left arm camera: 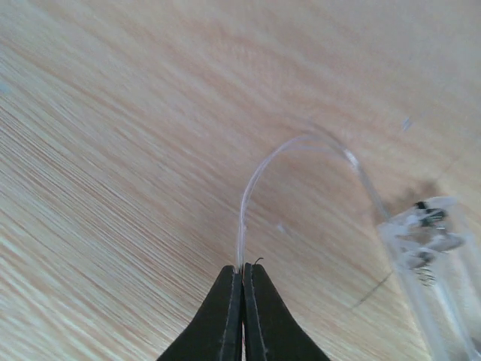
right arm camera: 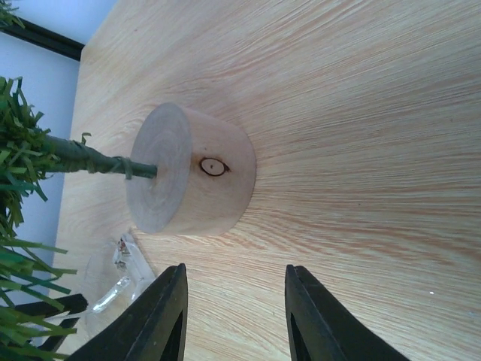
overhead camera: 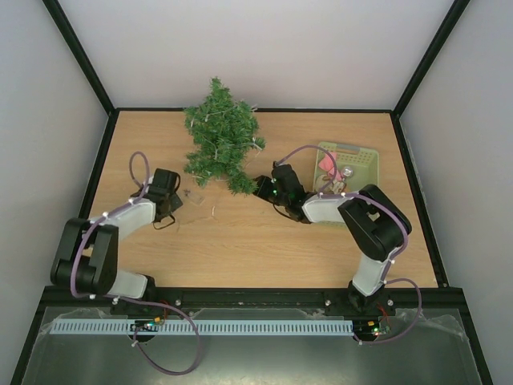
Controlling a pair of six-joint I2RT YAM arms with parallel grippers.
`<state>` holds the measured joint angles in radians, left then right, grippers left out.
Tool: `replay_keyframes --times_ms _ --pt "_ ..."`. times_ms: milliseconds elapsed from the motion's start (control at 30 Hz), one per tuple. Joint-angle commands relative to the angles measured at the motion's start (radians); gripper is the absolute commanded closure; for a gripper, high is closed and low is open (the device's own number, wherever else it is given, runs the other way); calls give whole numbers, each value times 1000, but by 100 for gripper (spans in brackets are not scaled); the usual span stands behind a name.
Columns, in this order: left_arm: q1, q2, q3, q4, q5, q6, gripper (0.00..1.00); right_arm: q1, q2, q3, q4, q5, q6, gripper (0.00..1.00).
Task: Decorate the small christmas tree
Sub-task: Wrap the decoration item around the Christmas tree.
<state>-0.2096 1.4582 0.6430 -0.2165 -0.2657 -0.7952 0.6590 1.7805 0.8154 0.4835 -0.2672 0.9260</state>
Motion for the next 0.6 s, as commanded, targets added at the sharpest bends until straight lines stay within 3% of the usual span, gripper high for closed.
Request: replay_keyframes --times_ms 0,300,567 --pt "43 -134 35 -40 -25 74 98 8 23 -6 90 -3 117 64" --pt "70 -415 120 -96 -59 161 98 30 106 39 150 -2 256 60" --pt "76 -514 210 -117 -12 266 98 46 175 70 228 -22 287 61"
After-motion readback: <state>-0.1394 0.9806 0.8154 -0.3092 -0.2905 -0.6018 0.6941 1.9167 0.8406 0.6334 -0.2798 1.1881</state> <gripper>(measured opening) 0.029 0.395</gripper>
